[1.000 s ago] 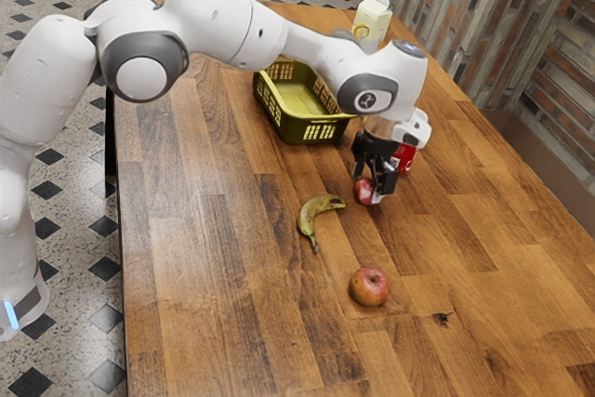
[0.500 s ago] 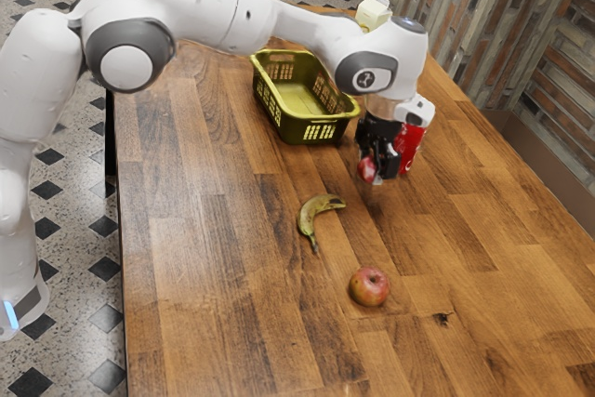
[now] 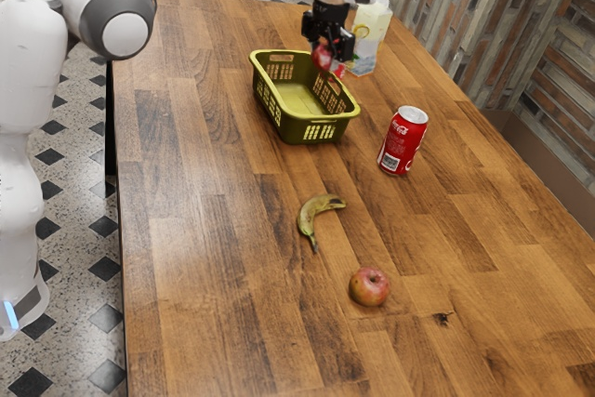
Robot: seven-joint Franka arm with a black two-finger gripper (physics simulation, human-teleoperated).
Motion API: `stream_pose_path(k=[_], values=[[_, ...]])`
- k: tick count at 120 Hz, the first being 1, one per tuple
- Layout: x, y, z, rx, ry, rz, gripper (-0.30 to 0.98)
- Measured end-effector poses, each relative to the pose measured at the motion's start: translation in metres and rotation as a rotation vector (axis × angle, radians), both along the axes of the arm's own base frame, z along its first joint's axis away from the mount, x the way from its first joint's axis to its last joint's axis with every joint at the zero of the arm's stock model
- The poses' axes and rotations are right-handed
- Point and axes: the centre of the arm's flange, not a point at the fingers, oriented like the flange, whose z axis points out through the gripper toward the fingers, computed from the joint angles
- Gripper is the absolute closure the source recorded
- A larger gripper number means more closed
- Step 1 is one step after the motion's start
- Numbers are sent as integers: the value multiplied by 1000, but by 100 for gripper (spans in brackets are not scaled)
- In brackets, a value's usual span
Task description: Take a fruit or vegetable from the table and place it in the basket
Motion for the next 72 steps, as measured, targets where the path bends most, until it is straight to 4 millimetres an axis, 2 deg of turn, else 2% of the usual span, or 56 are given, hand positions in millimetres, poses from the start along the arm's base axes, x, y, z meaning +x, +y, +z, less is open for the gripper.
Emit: stream_pose_path(k=[9, 33, 38, 42, 53, 72], values=[[1, 28, -11, -6, 16, 34, 34], [6, 61, -27, -10, 37, 64, 35], [6, 64, -28, -11, 40, 65, 35], [6, 65, -29, -11, 40, 64, 26], [6, 68, -24, -11, 26, 63, 14], [10, 61, -22, -20, 9, 45, 4]])
